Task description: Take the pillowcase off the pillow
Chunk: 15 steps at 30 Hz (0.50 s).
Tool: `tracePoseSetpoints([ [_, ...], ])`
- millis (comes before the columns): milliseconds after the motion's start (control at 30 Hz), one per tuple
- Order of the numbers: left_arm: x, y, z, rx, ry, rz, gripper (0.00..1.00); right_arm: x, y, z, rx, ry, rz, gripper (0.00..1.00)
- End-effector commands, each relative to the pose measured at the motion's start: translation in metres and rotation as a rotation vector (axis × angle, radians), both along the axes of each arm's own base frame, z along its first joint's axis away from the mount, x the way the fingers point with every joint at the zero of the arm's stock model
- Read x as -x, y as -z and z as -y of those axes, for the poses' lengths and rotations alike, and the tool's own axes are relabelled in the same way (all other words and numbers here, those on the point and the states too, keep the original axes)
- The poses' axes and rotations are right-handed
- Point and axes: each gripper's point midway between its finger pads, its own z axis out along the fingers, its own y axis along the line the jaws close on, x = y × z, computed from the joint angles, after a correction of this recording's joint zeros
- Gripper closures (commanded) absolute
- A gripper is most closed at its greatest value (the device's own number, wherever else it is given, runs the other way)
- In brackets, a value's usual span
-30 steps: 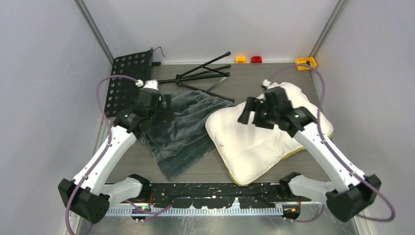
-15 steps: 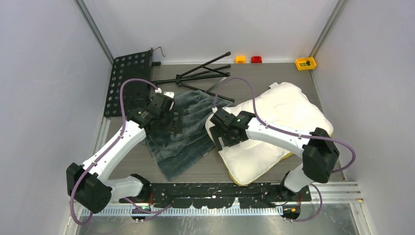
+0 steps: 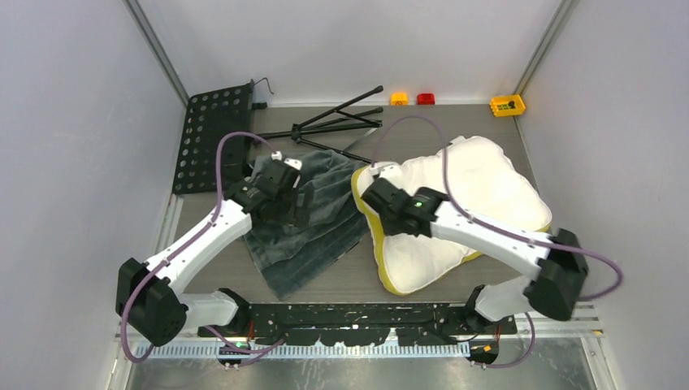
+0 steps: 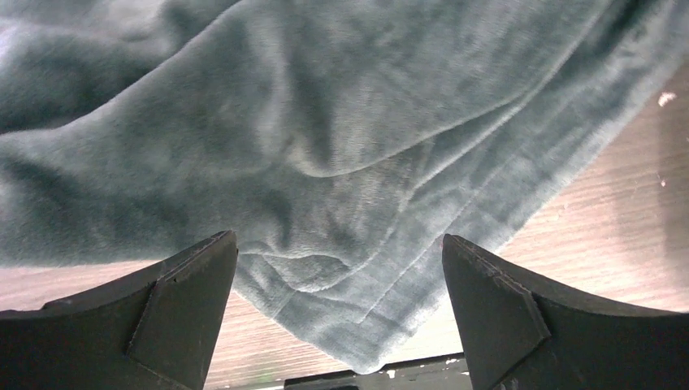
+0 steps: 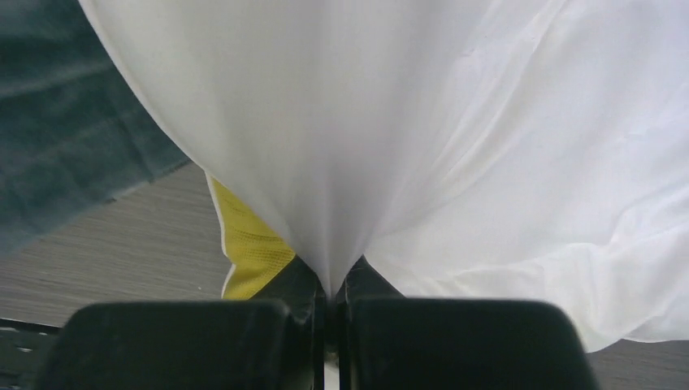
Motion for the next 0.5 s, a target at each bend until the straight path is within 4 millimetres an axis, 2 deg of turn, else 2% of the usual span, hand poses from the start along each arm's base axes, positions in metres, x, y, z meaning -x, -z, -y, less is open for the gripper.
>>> tracePoseSetpoints([
  [0, -0.005, -0.007, 0.022, -0.050, 0.136, 0.079, 0.00, -0.038, -0.108, 0.030, -0.175, 0.193, 0.377, 1.00],
  [133, -0.006, 0.002, 0.041, -0.063, 0.194, 0.055, 0.00, -0.048, -0.154, 0.073, -0.228, 0.349, 0.524, 1.00],
  [233, -0.012, 0.015, 0.053, -0.060, 0.194, 0.030, 0.00, -0.061, -0.175, 0.100, -0.294, 0.444, 0.559, 1.00],
  [333, -0.017, 0.031, 0.065, -0.066, 0.190, -0.006, 0.00, -0.080, -0.192, 0.117, -0.349, 0.509, 0.554, 1.00],
  [467, -0.025, 0.056, 0.075, -0.108, 0.179, -0.078, 0.00, -0.118, -0.223, 0.121, -0.406, 0.542, 0.569, 1.00],
])
